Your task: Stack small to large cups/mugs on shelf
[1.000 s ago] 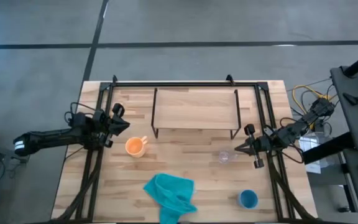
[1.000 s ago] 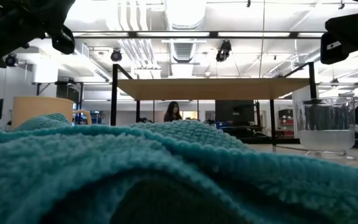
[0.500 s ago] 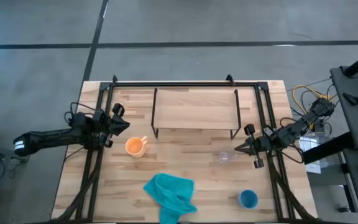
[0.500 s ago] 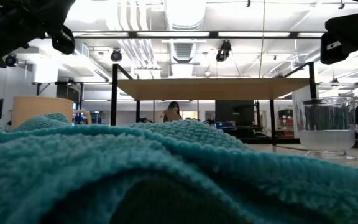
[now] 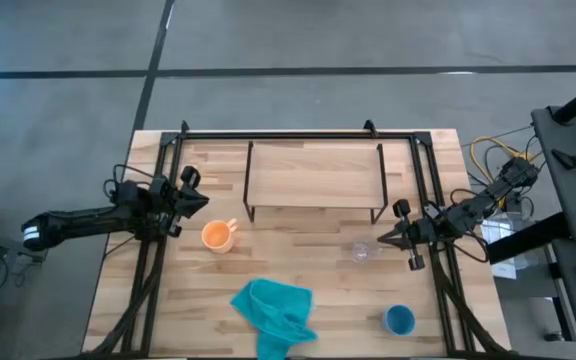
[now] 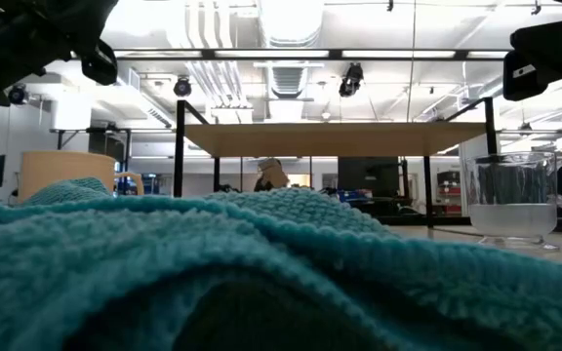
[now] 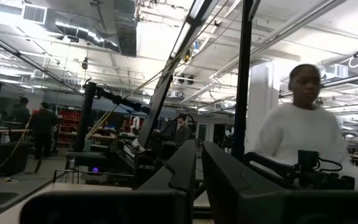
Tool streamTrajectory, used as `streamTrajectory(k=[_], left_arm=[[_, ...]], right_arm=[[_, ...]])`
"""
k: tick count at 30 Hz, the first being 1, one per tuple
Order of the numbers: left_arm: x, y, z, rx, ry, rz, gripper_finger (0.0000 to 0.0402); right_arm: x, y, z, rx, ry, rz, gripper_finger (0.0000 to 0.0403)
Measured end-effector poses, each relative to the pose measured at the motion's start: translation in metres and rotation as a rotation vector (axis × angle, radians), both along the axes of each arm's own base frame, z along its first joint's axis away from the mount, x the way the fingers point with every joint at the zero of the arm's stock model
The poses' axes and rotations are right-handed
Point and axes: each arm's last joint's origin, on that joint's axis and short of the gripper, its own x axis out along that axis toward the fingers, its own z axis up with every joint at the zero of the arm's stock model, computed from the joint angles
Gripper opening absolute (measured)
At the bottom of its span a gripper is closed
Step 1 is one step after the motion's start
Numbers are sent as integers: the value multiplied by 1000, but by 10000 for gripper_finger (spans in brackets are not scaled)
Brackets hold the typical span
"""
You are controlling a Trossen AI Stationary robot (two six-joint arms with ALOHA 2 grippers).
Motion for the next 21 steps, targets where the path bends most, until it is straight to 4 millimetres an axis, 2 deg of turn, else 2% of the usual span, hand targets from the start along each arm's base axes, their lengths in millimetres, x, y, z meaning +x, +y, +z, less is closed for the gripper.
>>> streamTrajectory(k=[17, 21], left_arm=[[0, 0, 0, 0, 0, 0, 15], [0, 0, 0, 0, 1, 0, 15]], right_arm=[[0, 0, 0, -1, 0, -1, 9], [1, 0, -1, -54, -1, -28, 9]])
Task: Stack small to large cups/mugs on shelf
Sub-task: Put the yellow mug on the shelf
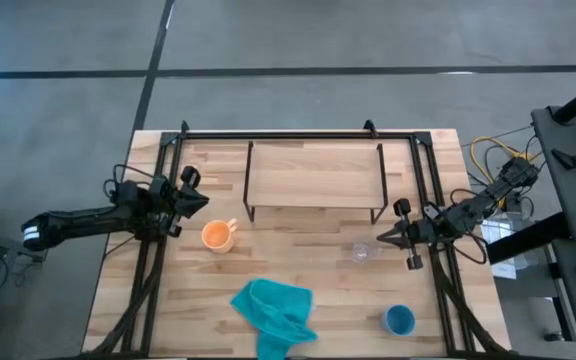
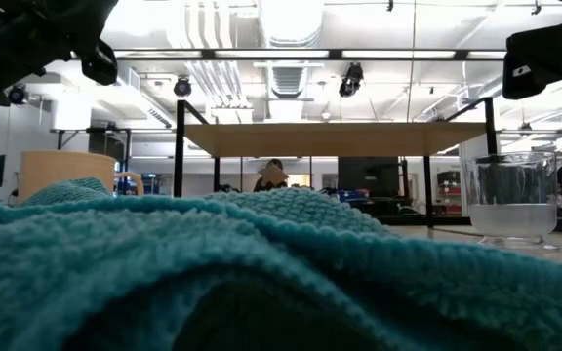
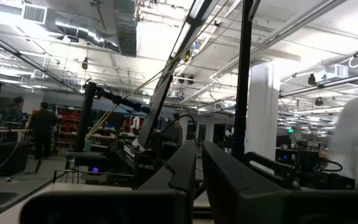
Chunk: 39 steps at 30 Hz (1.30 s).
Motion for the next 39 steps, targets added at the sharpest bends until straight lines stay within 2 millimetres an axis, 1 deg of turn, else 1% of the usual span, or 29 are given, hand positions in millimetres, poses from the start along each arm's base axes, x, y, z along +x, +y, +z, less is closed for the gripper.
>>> streamTrajectory(k=[18, 22, 31, 39], left_arm=[[0, 0, 0, 6, -1, 3, 15], [0, 0, 0, 2, -2, 0, 15], [-2, 0, 4, 9, -34, -1, 15], [-5, -2, 12, 31, -116, -1, 15]], right_arm=[[0, 0, 0, 3, -1, 0, 9], [0, 0, 0, -24, -5, -1, 9], [0, 0, 0, -23, -5, -1, 9], [0, 0, 0, 0, -2, 0, 9]])
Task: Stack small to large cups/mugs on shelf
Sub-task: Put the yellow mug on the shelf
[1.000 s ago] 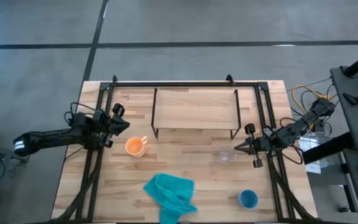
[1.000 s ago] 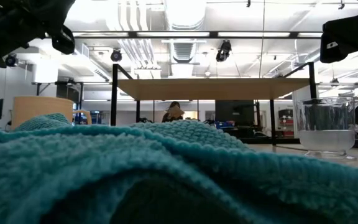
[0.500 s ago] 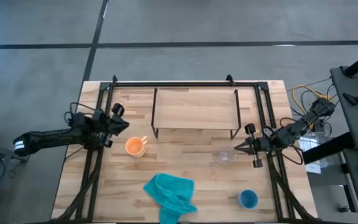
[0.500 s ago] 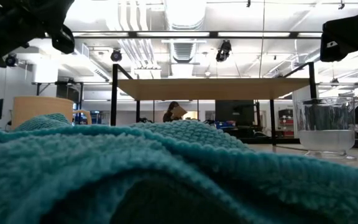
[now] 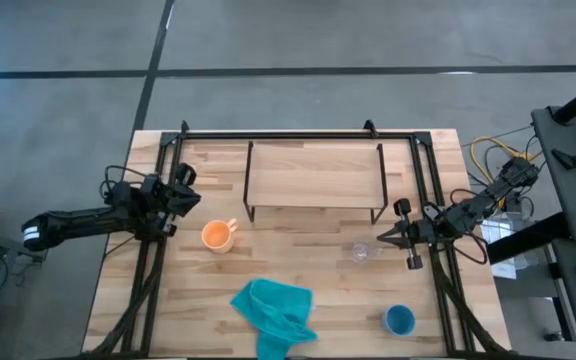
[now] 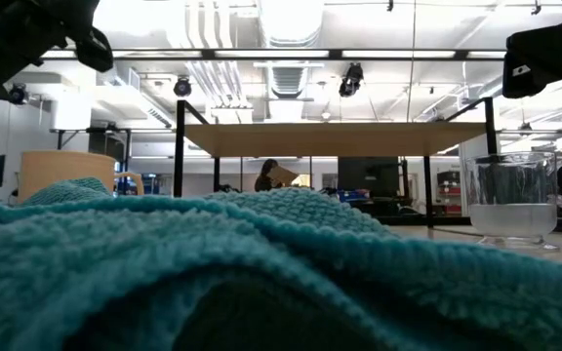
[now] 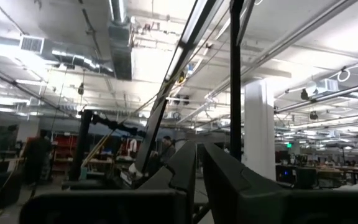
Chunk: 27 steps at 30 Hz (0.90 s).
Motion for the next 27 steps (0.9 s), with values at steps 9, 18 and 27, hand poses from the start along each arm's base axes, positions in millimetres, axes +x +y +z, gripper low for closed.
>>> streamTrajectory(k=[9, 18, 27], left_arm=[[0, 0, -1, 1, 0, 1, 15], [0, 0, 2, -149, 20, -90, 15], [11, 2, 35, -320, 303, -174, 15]], right_arm=[[0, 0, 0, 1, 0, 0, 9], [0, 0, 0, -24, -4, -1, 9], [-1, -2, 12, 308, -73, -13, 9]])
